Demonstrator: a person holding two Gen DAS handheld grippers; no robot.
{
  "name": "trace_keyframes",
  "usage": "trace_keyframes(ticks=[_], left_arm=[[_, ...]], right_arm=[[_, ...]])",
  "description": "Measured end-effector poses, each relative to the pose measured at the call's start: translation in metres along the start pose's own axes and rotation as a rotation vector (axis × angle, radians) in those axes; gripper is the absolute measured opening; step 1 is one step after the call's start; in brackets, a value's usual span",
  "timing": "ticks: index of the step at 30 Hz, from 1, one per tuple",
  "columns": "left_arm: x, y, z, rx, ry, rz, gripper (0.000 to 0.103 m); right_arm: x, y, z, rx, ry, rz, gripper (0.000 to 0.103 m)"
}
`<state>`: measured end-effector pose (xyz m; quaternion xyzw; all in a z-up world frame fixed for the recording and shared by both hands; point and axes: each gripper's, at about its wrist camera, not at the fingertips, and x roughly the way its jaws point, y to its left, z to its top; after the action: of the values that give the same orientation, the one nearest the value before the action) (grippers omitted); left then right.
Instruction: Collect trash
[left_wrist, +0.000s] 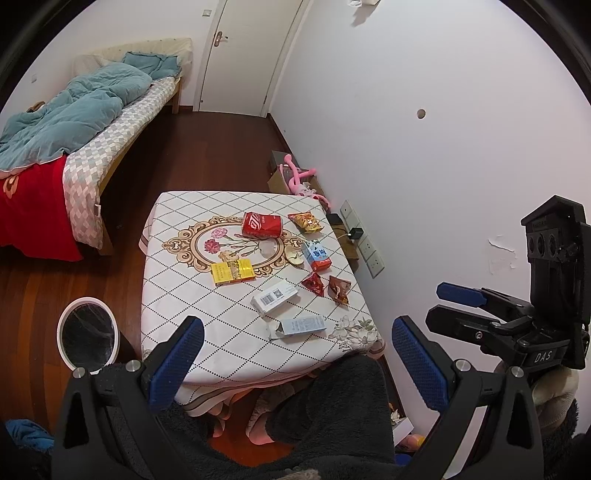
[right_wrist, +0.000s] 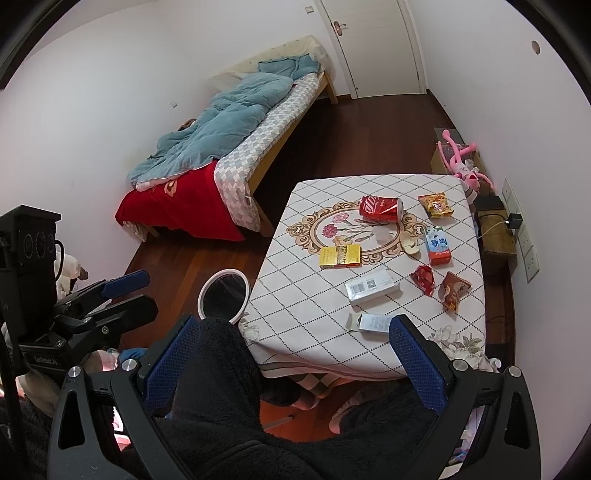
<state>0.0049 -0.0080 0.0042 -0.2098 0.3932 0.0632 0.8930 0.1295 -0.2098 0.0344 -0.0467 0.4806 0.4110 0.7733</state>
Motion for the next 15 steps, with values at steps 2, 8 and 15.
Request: trace_keyframes(ticks=[2,8,15], left_arm=[[-0.0001,0.0002,0.0002,0.000,-0.002,-0.001,0.103],[-0.0040,-0.0018,-0.0016,0.003,-0.009,-0.006,0.103],[-0.0054,-0.0034,-0.0017,0.006,-0.009,-0.008,0.103]], right_arm=[[-0.0005,0.0010,0.0004,-0.002,0.000,0.000,0.103],[-0.0026,0.0020,0.0006,-0.006,-0.001,0.001,0.103],[-0.0018,0.0036,-0.0003,-0.007,-0.002,-0.002,0.103]])
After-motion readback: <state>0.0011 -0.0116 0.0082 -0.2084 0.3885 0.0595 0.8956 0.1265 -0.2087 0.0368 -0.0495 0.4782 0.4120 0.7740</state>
